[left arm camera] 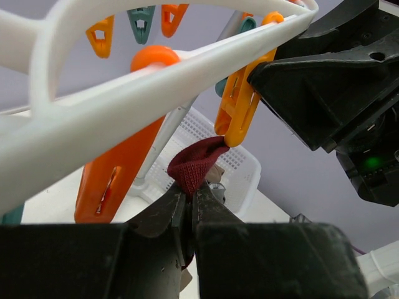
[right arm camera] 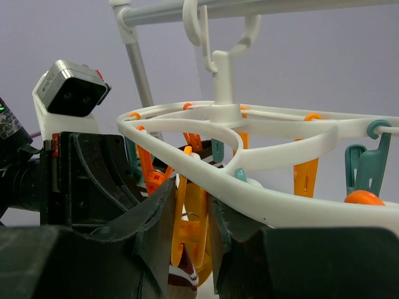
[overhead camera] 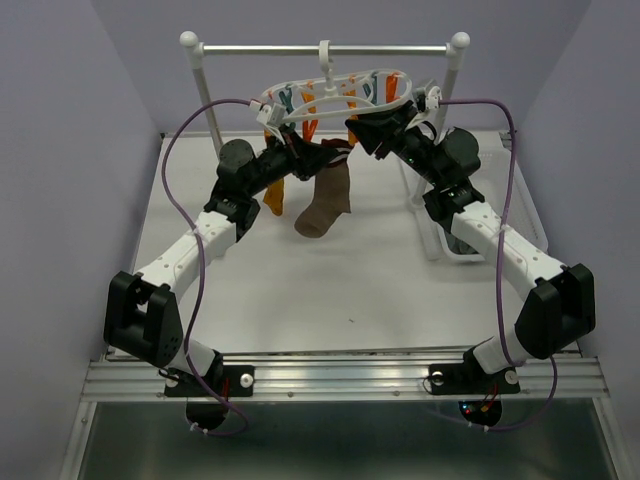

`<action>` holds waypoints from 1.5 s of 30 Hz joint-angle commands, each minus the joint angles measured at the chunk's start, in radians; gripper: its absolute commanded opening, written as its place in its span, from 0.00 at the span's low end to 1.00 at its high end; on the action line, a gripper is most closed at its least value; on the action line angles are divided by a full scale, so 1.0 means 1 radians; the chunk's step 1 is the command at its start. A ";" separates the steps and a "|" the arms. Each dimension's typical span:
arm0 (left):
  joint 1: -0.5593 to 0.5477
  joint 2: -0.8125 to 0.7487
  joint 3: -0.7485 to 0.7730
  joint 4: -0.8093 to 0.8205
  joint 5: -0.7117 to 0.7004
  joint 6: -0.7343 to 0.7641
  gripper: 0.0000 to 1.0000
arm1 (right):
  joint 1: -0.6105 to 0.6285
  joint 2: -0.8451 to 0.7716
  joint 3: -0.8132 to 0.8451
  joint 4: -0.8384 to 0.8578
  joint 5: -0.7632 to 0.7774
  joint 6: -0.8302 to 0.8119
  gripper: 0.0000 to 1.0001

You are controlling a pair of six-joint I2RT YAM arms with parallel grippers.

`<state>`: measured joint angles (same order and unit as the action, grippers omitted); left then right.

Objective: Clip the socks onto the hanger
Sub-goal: Clamp the sock onto the hanger.

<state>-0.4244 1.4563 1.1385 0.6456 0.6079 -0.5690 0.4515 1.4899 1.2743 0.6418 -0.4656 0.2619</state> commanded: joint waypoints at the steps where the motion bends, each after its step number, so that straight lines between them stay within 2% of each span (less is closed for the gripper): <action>1: -0.014 -0.053 0.009 0.072 0.020 0.003 0.00 | -0.002 -0.002 -0.015 0.032 -0.079 0.022 0.01; 29: -0.034 -0.005 0.098 0.052 0.046 0.080 0.00 | -0.011 0.024 -0.018 0.062 -0.186 0.115 0.01; 45: -0.034 -0.017 0.113 0.071 0.067 0.083 0.00 | -0.020 0.024 -0.030 0.058 -0.165 0.105 0.01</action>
<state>-0.4583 1.4750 1.1938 0.6231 0.6575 -0.5060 0.4309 1.5013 1.2621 0.7151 -0.5503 0.3664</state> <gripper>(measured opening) 0.145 0.303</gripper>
